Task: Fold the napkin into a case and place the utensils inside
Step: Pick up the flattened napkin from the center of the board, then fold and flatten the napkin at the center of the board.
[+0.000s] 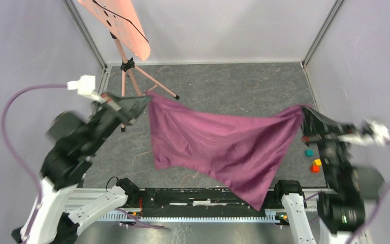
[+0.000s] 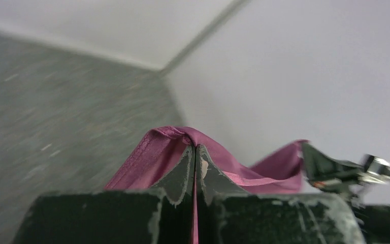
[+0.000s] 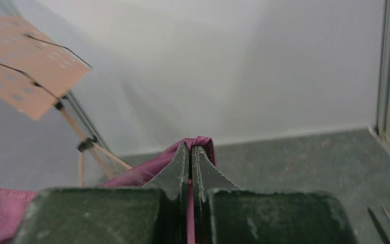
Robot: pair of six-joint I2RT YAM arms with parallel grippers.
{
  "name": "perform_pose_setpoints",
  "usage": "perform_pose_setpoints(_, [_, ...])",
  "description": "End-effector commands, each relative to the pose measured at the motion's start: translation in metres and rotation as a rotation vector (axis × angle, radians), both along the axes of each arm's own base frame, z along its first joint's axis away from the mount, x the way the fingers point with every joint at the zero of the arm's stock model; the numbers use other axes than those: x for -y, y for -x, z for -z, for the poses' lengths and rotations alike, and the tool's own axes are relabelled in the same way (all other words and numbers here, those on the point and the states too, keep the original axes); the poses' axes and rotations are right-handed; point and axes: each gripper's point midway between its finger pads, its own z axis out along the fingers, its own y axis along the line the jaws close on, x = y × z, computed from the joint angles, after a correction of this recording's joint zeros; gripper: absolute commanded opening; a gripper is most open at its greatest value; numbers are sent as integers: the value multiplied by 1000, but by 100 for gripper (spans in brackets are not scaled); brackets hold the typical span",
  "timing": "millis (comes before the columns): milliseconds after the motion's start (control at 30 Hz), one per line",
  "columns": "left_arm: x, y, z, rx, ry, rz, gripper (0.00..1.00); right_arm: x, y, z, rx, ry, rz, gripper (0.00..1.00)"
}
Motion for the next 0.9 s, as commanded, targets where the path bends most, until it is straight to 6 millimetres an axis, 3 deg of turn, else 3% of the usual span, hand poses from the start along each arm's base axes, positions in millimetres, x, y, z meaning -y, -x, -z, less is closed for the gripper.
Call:
perform_pose_setpoints(0, [-9,-104,124,-376,-349,-390,2,21,-114,100,-359,-62,82,0])
perform_pose_setpoints(200, [-4,-187,188,-469,-420,-508,2,33,-218,201,-570,-57,125,0])
perform_pose_setpoints(300, [3,-223,226,-544,-391,-472,2,37,-255,243,-646,-41,137,0])
perform_pose_setpoints(433, [19,-260,251,-540,-411,-409,2,40,-293,300,-764,-9,137,0])
perform_pose_setpoints(633, [23,-294,264,-489,-462,-431,2,35,-334,337,-843,5,89,0])
perform_pose_setpoints(867, [24,-302,305,-573,-508,-413,2,23,-344,351,-901,-9,15,0])
